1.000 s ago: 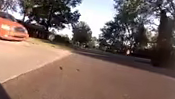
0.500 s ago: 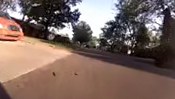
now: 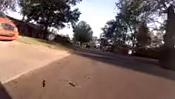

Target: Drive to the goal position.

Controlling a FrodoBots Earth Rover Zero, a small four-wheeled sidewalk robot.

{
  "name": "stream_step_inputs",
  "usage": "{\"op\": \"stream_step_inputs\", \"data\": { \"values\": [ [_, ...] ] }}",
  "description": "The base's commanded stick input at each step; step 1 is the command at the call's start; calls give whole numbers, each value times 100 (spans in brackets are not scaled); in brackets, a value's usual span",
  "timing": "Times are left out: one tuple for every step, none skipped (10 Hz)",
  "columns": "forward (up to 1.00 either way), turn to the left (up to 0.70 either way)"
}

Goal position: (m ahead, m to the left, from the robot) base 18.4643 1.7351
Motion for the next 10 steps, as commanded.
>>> {"op": "stream_step_inputs", "data": {
  "values": [
    [100,0],
    [100,0],
    [100,0],
    [100,0],
    [100,0],
    [100,0],
    [100,0],
    [100,0],
    [100,0],
    [100,0]
  ]
}}
